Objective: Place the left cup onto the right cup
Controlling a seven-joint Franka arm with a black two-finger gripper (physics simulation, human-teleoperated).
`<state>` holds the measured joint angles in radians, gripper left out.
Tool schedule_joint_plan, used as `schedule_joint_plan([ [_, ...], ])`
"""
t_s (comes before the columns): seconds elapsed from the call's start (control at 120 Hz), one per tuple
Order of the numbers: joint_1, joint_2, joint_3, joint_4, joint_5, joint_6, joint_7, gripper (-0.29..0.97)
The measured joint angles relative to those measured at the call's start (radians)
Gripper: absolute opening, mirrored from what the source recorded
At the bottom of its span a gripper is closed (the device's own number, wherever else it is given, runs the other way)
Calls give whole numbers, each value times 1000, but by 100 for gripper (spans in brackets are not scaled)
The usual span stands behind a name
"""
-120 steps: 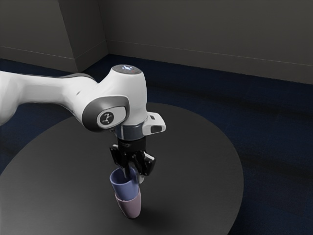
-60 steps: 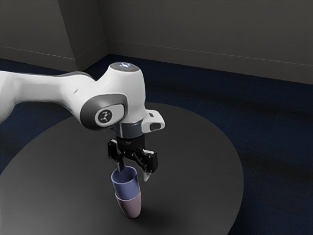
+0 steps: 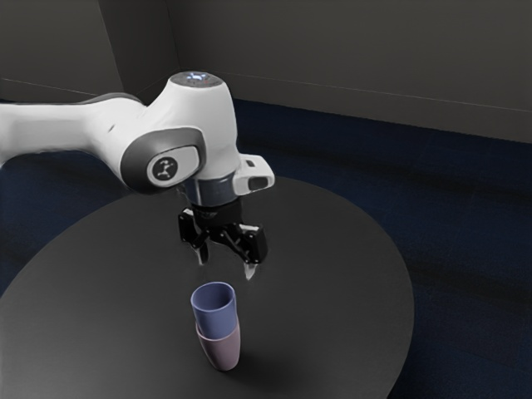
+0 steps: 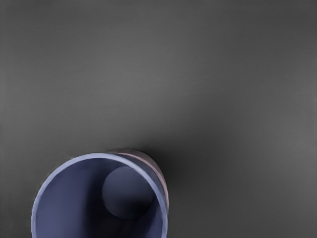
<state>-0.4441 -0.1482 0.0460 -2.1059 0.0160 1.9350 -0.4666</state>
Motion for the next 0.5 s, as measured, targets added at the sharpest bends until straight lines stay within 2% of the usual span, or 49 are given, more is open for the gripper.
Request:
schedule_joint_plan([
  [0.308, 66, 23, 10, 249, 1, -150, 55, 66],
  [0.5, 91, 118, 17, 493, 8, -286, 135, 66],
])
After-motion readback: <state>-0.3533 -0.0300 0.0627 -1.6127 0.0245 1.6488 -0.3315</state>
